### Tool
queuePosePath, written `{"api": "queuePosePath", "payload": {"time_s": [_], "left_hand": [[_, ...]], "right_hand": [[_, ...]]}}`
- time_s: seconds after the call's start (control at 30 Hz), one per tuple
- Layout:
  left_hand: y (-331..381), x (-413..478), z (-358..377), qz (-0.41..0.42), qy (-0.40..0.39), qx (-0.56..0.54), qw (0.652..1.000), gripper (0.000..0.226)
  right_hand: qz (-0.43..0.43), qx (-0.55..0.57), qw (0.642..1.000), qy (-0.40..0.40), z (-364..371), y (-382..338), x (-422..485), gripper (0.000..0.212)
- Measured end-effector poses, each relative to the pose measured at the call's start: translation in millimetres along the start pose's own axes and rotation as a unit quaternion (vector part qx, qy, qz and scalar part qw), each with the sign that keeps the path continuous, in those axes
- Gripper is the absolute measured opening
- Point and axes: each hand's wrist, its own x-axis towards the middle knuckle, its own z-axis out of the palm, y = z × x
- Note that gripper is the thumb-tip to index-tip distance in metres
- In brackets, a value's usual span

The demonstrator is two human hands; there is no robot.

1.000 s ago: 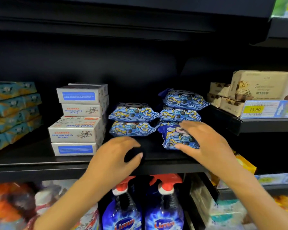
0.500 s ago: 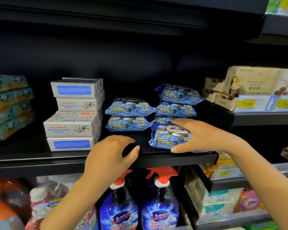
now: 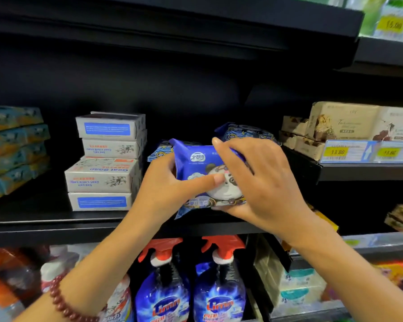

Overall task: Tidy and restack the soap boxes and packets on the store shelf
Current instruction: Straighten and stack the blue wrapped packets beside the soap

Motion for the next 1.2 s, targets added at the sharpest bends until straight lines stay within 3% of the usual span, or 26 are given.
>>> {"api": "queuePosePath", "payload": {"time_s": [0.07,0.17,0.27,0.37,0.5,0.57,0.63,0.7,0.83,0.93,1.03,1.13,1.2], "left_hand": [[-4,-3,-1,0.024,0.044,0.052,0.997,0.028],[-9,-8,-3,0.079,0.066,0.134,0.986,0.040],[-9,-9,1,0.138,0.022,0.131,0.981,0.043],[-11,-6,0,0.159,-0.015,0.148,0.976,0.054],[-11,-7,-7,0.014,-0.014,0.163,0.986,0.097],[-7,-2,-8,-0.068,-0.014,0.050,0.996,0.085],[-4,4,-7,-0.133,-0.055,-0.076,0.987,0.056],[-5,9,-8,-0.156,-0.072,-0.084,0.981,0.064],[-9,11,-7,-0.187,-0.020,-0.124,0.974,0.079],[-14,10,-3,-0.125,0.034,-0.123,0.984,0.072],[-19,8,-3,0.004,0.076,-0.010,0.997,0.065],[-21,3,0,0.103,0.039,0.053,0.993,0.058],[-21,-2,4,0.150,0.000,0.068,0.986,0.056]], "right_hand": [[0.008,0.051,0.997,-0.048,-7,5,-3,0.090],[0.058,0.109,0.987,-0.102,-19,18,-3,0.088],[0.066,0.143,0.977,-0.143,-17,19,-4,0.065],[0.080,0.135,0.985,-0.071,-12,14,-7,0.040],[0.035,0.013,0.999,0.034,-8,11,-13,0.023],[0.011,-0.024,0.997,0.074,-6,11,-16,0.014],[-0.016,-0.040,0.993,0.111,-2,10,-18,0.010],[-0.037,-0.041,0.989,0.140,3,9,-21,0.011],[-0.058,-0.049,0.986,0.148,7,8,-23,0.019],[-0.058,-0.016,0.996,0.064,3,15,-22,0.036],[-0.011,0.067,0.997,-0.030,-6,21,-20,0.064],[0.049,0.084,0.991,-0.087,-12,25,-13,0.082],[0.057,0.070,0.986,-0.137,-12,26,-9,0.083]]}}
